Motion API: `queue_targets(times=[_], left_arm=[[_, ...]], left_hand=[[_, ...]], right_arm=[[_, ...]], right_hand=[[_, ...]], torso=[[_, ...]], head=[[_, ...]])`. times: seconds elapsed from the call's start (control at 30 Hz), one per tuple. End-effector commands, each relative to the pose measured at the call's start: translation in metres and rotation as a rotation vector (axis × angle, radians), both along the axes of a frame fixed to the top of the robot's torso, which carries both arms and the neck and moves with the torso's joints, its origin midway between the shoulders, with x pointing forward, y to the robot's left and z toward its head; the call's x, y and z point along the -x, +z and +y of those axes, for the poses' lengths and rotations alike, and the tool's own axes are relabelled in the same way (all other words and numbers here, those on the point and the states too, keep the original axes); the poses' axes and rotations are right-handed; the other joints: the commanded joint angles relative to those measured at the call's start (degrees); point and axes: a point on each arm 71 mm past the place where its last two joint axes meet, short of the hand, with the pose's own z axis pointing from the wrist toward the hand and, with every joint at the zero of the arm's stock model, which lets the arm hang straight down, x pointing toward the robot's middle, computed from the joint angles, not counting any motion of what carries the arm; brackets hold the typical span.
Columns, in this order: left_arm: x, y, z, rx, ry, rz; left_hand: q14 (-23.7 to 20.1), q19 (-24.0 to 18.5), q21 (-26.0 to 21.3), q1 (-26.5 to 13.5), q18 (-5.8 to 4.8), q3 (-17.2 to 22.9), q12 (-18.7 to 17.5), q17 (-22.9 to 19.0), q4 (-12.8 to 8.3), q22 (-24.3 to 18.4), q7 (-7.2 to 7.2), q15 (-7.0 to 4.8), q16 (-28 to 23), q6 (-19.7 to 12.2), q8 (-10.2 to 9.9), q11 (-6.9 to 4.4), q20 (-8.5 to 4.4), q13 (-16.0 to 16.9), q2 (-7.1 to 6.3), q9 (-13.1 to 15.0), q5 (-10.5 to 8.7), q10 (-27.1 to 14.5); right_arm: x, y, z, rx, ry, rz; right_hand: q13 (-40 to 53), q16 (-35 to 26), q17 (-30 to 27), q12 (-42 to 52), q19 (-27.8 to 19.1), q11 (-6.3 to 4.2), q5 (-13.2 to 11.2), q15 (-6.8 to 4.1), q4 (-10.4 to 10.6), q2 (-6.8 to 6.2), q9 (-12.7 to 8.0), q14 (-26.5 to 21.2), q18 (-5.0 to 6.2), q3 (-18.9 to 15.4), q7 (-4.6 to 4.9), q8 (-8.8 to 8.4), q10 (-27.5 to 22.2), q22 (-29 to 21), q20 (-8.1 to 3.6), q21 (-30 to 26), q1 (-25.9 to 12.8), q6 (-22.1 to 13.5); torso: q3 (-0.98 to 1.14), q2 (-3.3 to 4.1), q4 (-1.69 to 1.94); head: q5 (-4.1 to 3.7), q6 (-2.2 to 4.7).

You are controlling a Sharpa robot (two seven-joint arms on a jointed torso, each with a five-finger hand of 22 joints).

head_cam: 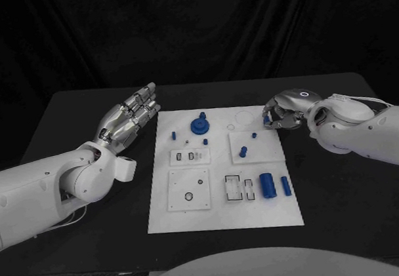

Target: Assemble the parts on the task board

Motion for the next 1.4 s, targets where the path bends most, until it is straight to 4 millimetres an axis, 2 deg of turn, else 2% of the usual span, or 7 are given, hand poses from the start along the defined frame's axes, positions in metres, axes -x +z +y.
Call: queue_targets(times=[0.03, 0.3, 0.53, 0.93, 1.1, 1.23, 1.4], left_arm=[[0.001, 0.000, -0.001, 0.012, -0.011, -0.003], [0.001, 0.000, -0.001, 0.010, -0.012, 0.001], [0.001, 0.000, -0.003, 0.011, -0.017, 0.003], [0.001, -0.001, -0.008, 0.016, -0.032, 0.008], [0.001, -0.001, -0.009, 0.018, -0.038, 0.009], [0.000, -0.001, -0.010, 0.019, -0.041, 0.009], [0.000, -0.001, -0.011, 0.020, -0.043, 0.009]], left_hand=[[0.1, 0.0, -0.3, -0.6, 0.99, 0.3, 0.4, -0.1, 0.0, -0.1, -0.13, 0.49, -0.2, 0.0, 0.1, 0.63, 0.37, 0.1, 0.00, 0.0, -0.21, -0.1], [0.1, 0.0, -0.3, -0.6, 0.99, 0.3, 0.4, -0.1, 0.0, -0.1, -0.13, 0.49, -0.2, 0.0, 0.1, 0.63, 0.37, 0.1, 0.00, 0.0, -0.21, -0.1], [0.1, 0.0, -0.3, -0.6, 0.99, 0.3, 0.4, -0.1, 0.0, -0.1, -0.10, 0.54, -0.2, 0.1, 0.1, 0.68, 0.40, 0.1, 0.01, 0.0, -0.23, 0.0], [0.1, 0.0, -0.3, -0.6, 0.99, 0.4, 0.4, -0.1, 0.0, -0.1, -0.08, 0.60, -0.2, 0.1, 0.1, 0.74, 0.44, 0.1, 0.05, 0.0, -0.23, -0.1], [0.1, 0.0, -0.3, -0.6, 0.99, 0.4, 0.4, -0.1, 0.0, -0.1, -0.08, 0.60, -0.2, 0.1, 0.1, 0.74, 0.44, 0.1, 0.05, 0.0, -0.23, -0.1], [0.1, 0.0, -0.3, -0.6, 0.99, 0.4, 0.4, -0.1, -0.1, -0.1, -0.05, 0.68, -0.2, 0.1, 0.1, 0.80, 0.49, 0.1, 0.09, 0.0, -0.25, -0.1], [0.1, 0.0, -0.3, -0.6, 0.99, 0.4, 0.4, -0.1, -0.1, -0.1, -0.05, 0.68, -0.2, 0.1, 0.1, 0.80, 0.49, 0.1, 0.09, 0.0, -0.25, -0.1]], right_arm=[[0.003, 0.004, 0.003, -0.041, 0.011, -0.047], [0.012, 0.034, 0.031, -0.099, 0.076, -0.088], [0.032, 0.054, 0.080, -0.139, 0.199, -0.058], [0.054, 0.025, 0.155, -0.119, 0.357, 0.062], [0.053, 0.009, 0.169, -0.090, 0.354, 0.104], [0.052, 0.001, 0.174, -0.067, 0.348, 0.134], [0.051, -0.004, 0.176, -0.051, 0.342, 0.152]], right_hand=[[2.8, 0.3, 0.0, 0.3, 0.4, 0.04, -0.1, -0.34, -0.4, 0.51, 10.5, 2.1, -0.08, 0.0, -0.17, 2.31, 0.6, 9.3, -0.09, 0.2, 0.3, 0.7], [2.9, -0.1, -0.5, 0.6, 0.2, 0.17, -0.1, -0.26, -0.4, 0.22, 11.4, 2.0, -0.02, 0.1, 0.07, 2.53, 0.9, 9.2, -0.04, -0.2, 0.3, 1.1], [2.9, -0.5, -0.9, 0.5, 0.1, 0.31, -0.2, -0.13, -0.1, 0.13, 11.8, 1.8, 0.06, 0.0, 0.22, 2.34, 0.9, 9.0, 0.05, -0.8, -0.1, 1.0], [2.6, -0.7, -1.2, 0.2, -0.1, 0.46, 0.0, -0.03, 0.1, 0.05, 11.9, 1.8, 0.16, 0.1, 0.49, 1.87, 0.7, 8.9, 0.13, -1.4, -0.4, 0.8], [1.7, -1.5, -2.2, -0.7, -0.6, 0.86, 0.5, 0.30, 0.1, -0.21, 11.7, 1.4, 0.40, 0.6, 0.97, 0.79, -0.1, 8.5, 0.38, -2.9, -0.4, 0.7], [1.5, -2.0, -2.7, -0.9, -0.8, 0.97, 0.6, 0.39, 0.0, -0.27, 11.6, 1.3, 0.50, 0.7, 1.11, 0.51, -0.3, 8.4, 0.47, -3.5, -0.3, 0.8], [1.4, -2.1, -2.9, -1.0, -0.8, 1.02, 0.7, 0.43, 0.0, -0.30, 11.6, 1.2, 0.55, 0.8, 1.15, 0.40, -0.4, 8.3, 0.50, -3.8, -0.3, 0.8]], torso=[[0.00, 0.02, -0.02], [0.00, 0.01, -0.05], [-0.03, -0.04, -0.03], [-0.03, -0.01, 0.00], [-0.14, 0.00, -0.32], [-0.20, -0.09, 0.12], [-0.20, -0.06, 0.03]], head=[[0.19, -0.01], [0.27, -0.01], [0.33, -0.01], [0.13, -0.01], [0.65, -0.01], [0.18, -0.01], [0.32, -0.01]])
